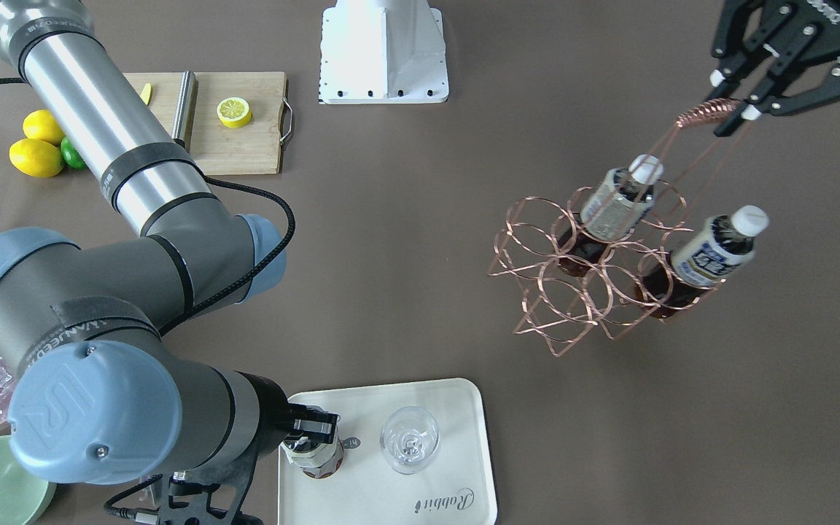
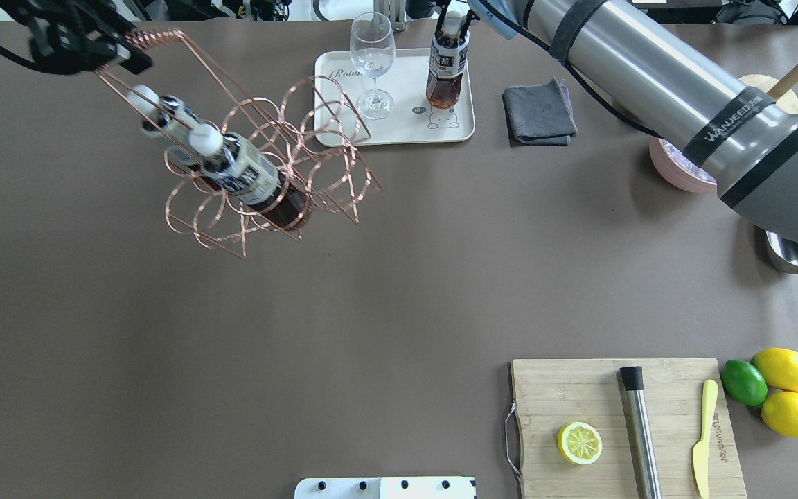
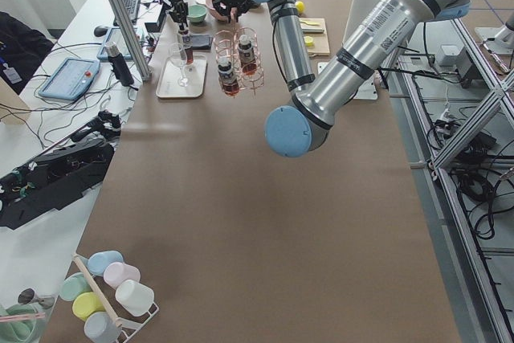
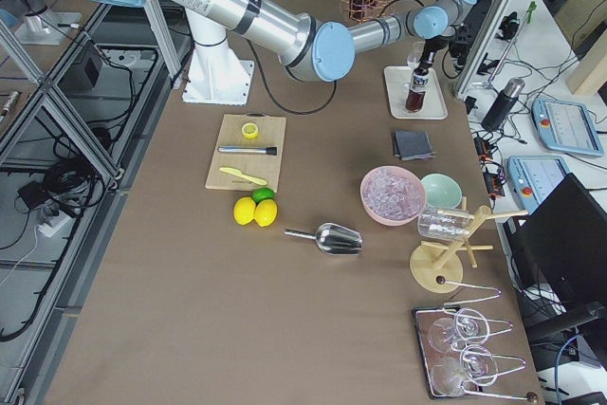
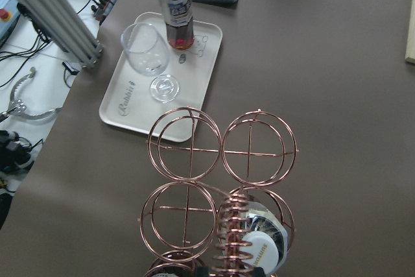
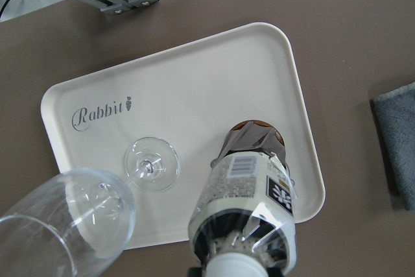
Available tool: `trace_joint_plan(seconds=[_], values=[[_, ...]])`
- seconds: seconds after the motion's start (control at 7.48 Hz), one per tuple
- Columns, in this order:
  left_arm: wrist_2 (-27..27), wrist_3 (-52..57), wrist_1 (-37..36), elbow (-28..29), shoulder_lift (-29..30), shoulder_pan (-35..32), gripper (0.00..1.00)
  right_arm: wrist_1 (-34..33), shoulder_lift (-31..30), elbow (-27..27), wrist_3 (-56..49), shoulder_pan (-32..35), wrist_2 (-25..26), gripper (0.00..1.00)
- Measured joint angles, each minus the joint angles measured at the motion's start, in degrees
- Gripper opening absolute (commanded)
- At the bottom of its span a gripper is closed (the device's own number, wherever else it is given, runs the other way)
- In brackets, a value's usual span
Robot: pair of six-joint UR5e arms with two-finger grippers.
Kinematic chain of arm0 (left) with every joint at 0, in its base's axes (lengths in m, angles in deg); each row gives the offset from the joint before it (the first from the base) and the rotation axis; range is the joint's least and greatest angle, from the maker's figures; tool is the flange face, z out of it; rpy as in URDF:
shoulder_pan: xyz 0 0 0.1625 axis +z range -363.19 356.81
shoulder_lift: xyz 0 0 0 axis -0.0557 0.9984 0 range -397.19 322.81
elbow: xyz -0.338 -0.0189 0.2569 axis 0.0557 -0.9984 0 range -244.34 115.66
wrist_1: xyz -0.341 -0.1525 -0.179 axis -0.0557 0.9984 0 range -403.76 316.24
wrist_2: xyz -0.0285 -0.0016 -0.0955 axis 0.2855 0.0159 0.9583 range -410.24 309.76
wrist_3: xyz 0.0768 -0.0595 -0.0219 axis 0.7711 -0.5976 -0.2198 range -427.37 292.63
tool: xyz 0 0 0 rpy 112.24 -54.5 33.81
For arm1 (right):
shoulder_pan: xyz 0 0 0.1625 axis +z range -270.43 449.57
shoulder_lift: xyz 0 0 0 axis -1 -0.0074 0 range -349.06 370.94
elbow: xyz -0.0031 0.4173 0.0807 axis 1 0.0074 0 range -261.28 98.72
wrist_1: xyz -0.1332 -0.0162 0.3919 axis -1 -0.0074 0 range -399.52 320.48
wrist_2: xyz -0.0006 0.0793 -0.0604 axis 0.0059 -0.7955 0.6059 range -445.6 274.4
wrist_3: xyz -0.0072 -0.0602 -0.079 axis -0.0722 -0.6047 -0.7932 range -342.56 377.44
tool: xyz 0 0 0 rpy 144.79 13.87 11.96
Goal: Take tea from basket to plate
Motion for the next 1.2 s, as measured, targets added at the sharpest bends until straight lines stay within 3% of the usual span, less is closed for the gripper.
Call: trace_joint_plan(seconds=[0.27,0.4,0.8,0.94,1.2], values=[[0.14,9.48,0.09,7.82,-0.42,-4.77,0.0,-0.01,0.22,0.16,-0.12,-0.36,0.2,0.81],[-0.75,13.97,0.29,11.58,-0.26,-5.95,0.0,-0.02,0.27,0.19,-0.13,-0.44,0.19,0.99],[-5.74,22.42,6.32,22.88,1.99,-7.79,0.0,-0.69,0.96,-0.34,-0.1,-0.37,-0.04,1.0],[-6.77,23.32,10.17,27.56,3.43,-8.03,0.0,-2.73,0.61,-3.53,-0.2,0.3,-0.72,1.0],[-8.06,26.1,16.1,35.65,5.67,-8.63,0.0,-15.61,-5.49,-20.16,-3.29,2.46,-1.68,1.0]])
